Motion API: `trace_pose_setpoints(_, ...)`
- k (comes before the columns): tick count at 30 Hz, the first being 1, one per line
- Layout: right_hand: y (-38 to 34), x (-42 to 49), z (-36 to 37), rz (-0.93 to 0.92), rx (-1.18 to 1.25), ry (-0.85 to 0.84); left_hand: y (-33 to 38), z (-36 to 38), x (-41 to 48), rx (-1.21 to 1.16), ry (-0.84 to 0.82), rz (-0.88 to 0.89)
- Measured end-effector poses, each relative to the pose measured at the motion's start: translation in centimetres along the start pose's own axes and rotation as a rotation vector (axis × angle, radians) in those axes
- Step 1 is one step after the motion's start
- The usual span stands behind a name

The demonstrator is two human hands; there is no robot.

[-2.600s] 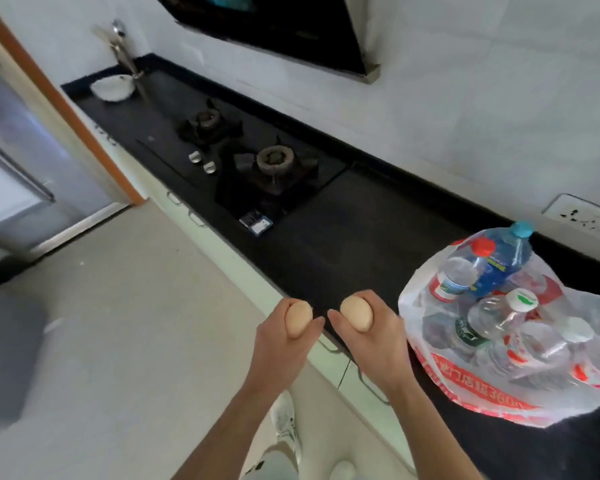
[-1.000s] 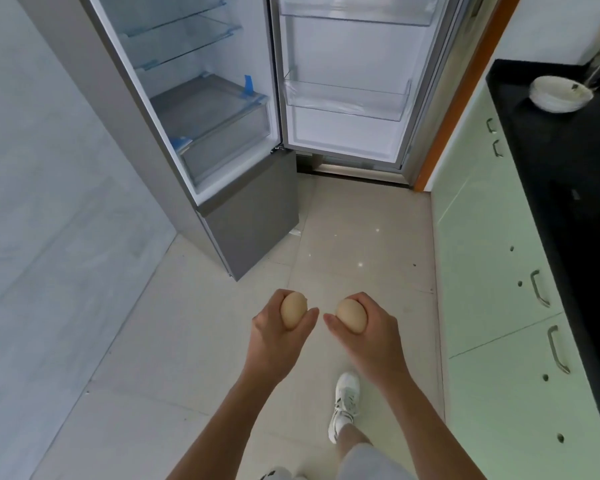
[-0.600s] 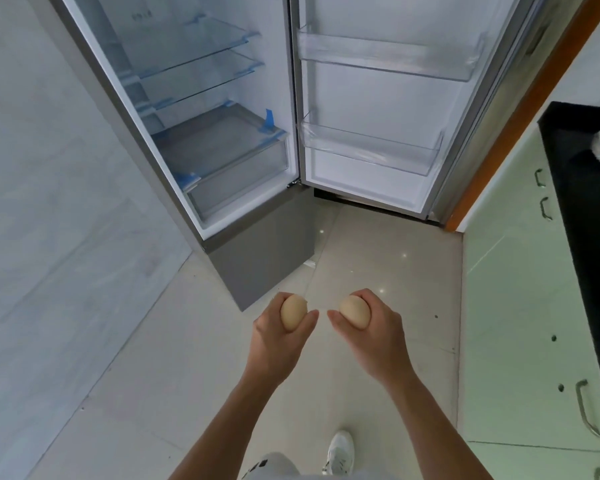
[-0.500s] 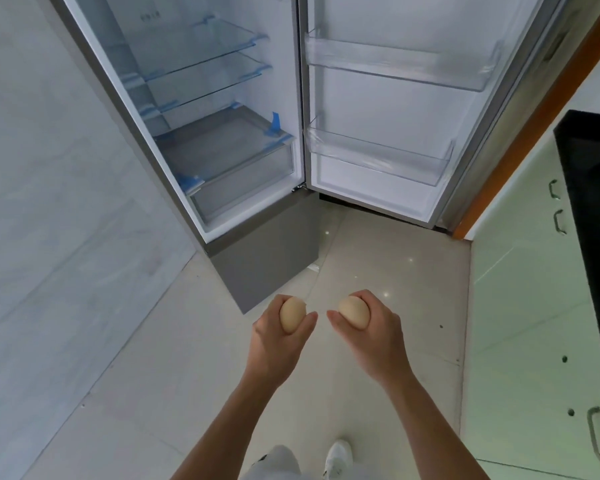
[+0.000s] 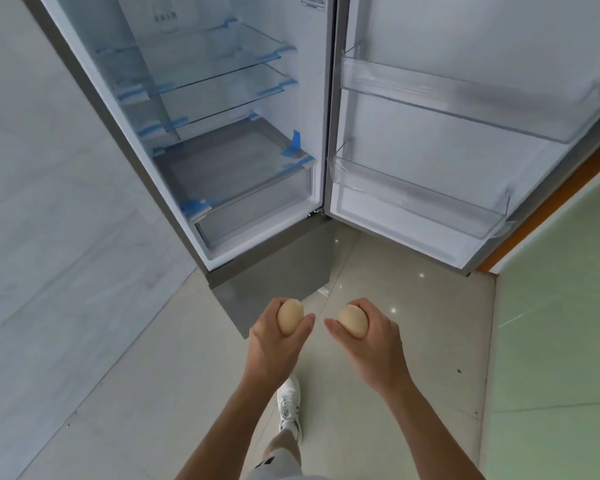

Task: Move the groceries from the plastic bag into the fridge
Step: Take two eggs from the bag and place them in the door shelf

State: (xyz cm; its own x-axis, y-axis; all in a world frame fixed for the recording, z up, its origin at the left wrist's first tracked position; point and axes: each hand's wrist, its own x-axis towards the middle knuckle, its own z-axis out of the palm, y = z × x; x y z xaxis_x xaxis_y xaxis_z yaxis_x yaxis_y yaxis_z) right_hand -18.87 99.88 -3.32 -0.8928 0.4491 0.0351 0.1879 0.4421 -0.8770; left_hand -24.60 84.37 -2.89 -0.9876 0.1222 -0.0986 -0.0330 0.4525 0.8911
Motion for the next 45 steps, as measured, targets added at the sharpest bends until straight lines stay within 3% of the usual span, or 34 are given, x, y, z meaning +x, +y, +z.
trace_pose_setpoints(17,-3.5,21.7,3.5,0.151,-0.005,0.133,5.4,1.8,24.9,-0.042,-0.241,0.092)
trace_pose_setpoints(26,-0.7,26.4,-0.9,0.208,0.045,0.227,8.9,7.7,29.5,-0.071,-0.463,0.096)
trace_pose_setpoints(35,1.9,30.2,-7.7,0.138,0.072,0.278,13.9,13.1,32.2,-0.184,-0.616,0.167)
trace_pose_setpoints(40,3.5,31.8,-11.0,0.134,0.039,0.288,15.8,15.0,34.5,-0.06,-0.603,0.235)
trace_pose_setpoints(45,4.6,33.8,-12.9,0.306,0.021,0.257,17.4,17.2,38.2,0.108,-0.636,0.243)
